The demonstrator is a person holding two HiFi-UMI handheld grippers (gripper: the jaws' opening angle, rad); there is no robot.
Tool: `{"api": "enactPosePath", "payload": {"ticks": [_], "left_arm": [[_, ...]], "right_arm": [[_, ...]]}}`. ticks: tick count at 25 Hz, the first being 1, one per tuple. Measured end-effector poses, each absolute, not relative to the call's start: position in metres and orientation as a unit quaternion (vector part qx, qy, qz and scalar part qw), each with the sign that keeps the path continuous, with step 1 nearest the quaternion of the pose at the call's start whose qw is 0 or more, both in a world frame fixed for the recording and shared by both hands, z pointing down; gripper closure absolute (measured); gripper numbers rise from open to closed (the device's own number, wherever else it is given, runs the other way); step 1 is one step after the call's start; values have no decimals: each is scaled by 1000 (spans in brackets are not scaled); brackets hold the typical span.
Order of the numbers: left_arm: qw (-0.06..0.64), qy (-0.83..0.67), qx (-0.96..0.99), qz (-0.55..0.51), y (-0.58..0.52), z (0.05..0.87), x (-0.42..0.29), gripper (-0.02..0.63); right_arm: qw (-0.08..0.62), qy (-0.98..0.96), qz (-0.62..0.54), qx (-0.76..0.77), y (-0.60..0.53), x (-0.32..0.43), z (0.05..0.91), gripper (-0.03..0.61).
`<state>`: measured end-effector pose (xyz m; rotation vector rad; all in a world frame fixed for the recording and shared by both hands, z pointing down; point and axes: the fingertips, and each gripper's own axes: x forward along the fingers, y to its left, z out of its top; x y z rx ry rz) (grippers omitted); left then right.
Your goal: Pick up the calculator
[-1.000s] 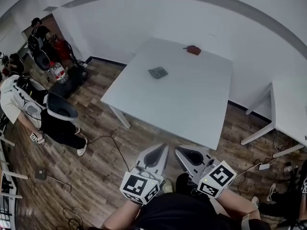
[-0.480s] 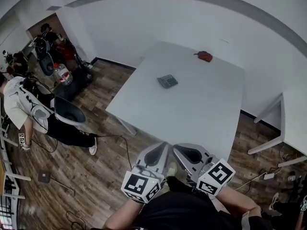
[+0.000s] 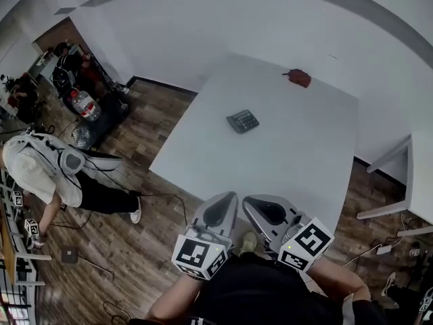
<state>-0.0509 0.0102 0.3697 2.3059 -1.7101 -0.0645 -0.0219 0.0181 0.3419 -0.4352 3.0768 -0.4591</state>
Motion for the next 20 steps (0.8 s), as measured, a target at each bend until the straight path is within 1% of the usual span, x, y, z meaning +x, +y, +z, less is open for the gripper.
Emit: {"api": "enactPosePath", "payload": {"ticks": [11, 20], "left_arm": [[179, -572, 800, -7, -72, 415, -92, 607], [223, -531, 817, 33, -172, 484, -132, 607]], "right_arm": [[-19, 969, -167, -181, -51, -53, 365, 565], [-28, 950, -186, -248, -132, -93, 384, 565]]}}
